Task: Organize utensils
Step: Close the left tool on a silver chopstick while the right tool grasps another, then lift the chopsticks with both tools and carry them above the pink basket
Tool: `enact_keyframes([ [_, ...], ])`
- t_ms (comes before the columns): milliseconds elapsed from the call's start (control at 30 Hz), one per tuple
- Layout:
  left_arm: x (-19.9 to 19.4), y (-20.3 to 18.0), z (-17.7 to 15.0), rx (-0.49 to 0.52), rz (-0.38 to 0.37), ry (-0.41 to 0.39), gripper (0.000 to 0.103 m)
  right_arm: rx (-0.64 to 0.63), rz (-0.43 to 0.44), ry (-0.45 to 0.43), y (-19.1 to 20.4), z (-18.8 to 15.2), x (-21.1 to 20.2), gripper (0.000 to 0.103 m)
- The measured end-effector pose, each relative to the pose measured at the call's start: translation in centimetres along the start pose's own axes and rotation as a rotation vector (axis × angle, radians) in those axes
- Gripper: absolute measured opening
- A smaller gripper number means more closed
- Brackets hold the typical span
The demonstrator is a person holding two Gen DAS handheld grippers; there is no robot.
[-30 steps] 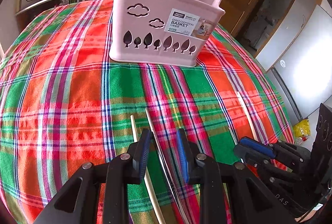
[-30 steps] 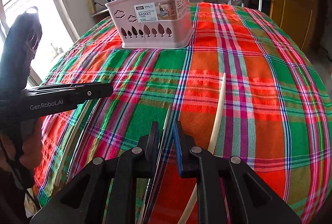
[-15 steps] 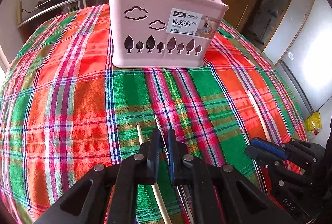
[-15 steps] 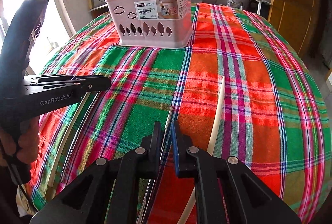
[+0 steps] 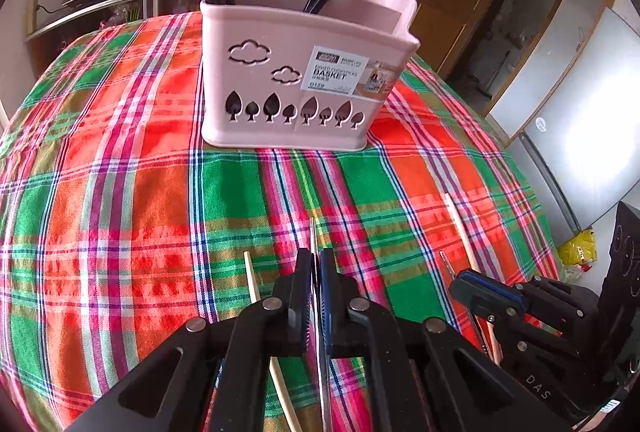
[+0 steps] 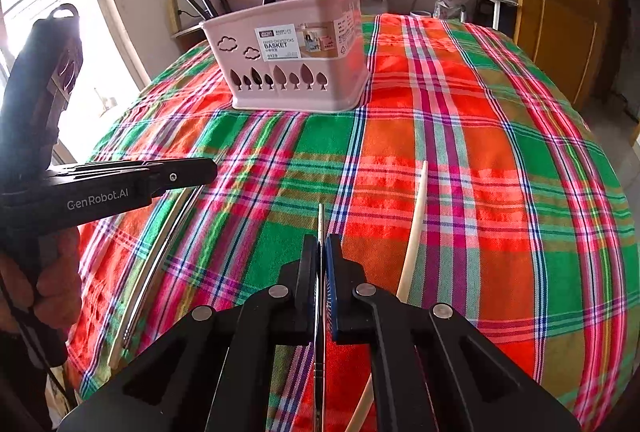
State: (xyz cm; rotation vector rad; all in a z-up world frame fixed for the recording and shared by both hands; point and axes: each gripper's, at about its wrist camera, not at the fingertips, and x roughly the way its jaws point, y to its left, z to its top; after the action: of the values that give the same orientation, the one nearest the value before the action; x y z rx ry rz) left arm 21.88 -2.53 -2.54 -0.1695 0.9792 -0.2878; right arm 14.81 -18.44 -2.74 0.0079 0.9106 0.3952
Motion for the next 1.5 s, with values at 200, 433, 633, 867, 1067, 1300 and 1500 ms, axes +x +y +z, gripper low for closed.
enact_keyframes([
  [200,-4.1,-0.8,1.5,0.024,-0.033,-0.086,0.004,0.004,0.023,-0.080,0.1,1.7,-2.6,0.004],
  [433,-9.2,-1.8,3.2,0.058,-0.065,-0.200,0.004,0.011,0.034,-0.180,-0.2,3.9,-5.8,0.004],
  [633,-11.4,-2.2,3.9,0.074,-0.075,-0.246,0.004,0.001,0.036,-0.253,-0.1,5.1,-8.3,0.004],
  [867,-11.6,-2.3,3.4,0.083,-0.077,-0.245,0.004,-0.005,0.043,-0.287,-0.1,5.1,-9.4,0.004],
  [1067,-11.9,-2.4,3.1,0.101,-0.076,-0.245,0.004,-0.017,0.046,-0.295,0.0,5.0,-10.0,0.004],
  [1300,-12.6,-2.2,3.1,0.117,-0.074,-0.254,0.004,-0.027,0.053,-0.315,0.1,5.5,-10.6,0.004],
  [1500,-13.6,-1.7,4.3,0.118,-0.062,-0.267,0.004,-0.027,0.067,-0.342,0.2,7.0,-10.9,0.004],
])
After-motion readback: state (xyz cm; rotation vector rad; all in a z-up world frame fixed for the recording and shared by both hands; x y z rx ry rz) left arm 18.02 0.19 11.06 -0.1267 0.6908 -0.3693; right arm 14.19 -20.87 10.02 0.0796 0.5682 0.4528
